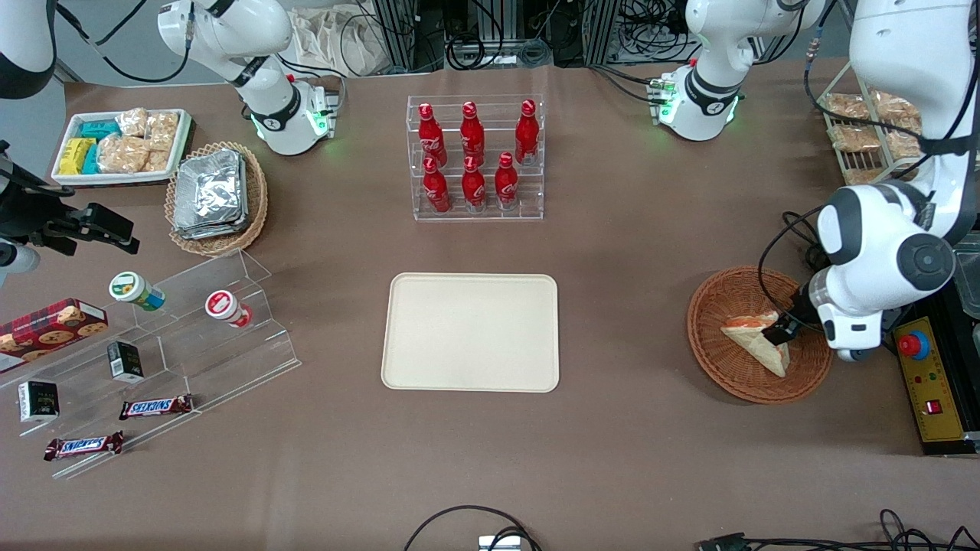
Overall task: Place sandwich from basket to tray
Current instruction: 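Lower the open left gripper around the sandwich and close it, then lift the sandwich out of the basket with the left gripper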
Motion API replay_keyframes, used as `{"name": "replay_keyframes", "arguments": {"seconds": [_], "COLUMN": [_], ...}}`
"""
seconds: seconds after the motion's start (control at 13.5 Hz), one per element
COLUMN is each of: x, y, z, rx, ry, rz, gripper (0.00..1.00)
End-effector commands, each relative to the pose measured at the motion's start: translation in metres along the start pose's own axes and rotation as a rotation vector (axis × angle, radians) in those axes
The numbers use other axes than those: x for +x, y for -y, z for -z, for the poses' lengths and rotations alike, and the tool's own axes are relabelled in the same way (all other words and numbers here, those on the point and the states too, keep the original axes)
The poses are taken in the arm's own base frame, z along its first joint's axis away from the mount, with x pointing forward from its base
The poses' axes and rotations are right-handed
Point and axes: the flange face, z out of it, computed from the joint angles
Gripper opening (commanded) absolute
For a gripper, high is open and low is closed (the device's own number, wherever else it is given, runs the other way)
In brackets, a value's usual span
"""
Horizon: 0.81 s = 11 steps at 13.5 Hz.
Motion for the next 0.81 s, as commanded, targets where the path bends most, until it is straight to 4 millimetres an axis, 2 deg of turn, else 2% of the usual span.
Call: {"name": "replay_keyframes", "arguments": {"seconds": [0.0, 0.15, 0.3, 0.37, 0.44, 0.52, 0.59, 0.67, 0.74], "x": [-0.001, 0.001, 0.002, 0.003, 0.003, 0.002, 0.003, 0.004, 0.003], "y": [-0.009, -0.011, -0.013, -0.013, -0.013, -0.013, -0.012, -0.013, -0.012], "z": [-0.026, -0.038, -0.04, -0.041, -0.042, -0.043, -0.043, -0.039, -0.035], "rx": [-0.009, -0.012, -0.015, -0.015, -0.016, -0.015, -0.016, -0.02, -0.02], "ry": [0.001, 0.007, 0.01, 0.01, 0.014, 0.016, 0.017, 0.014, 0.014], "rz": [0.005, 0.014, 0.018, 0.018, 0.021, 0.023, 0.025, 0.028, 0.039], "gripper": [1.0, 1.0, 1.0, 0.86, 0.5, 0.21, 0.04, 0.0, 0.0]}}
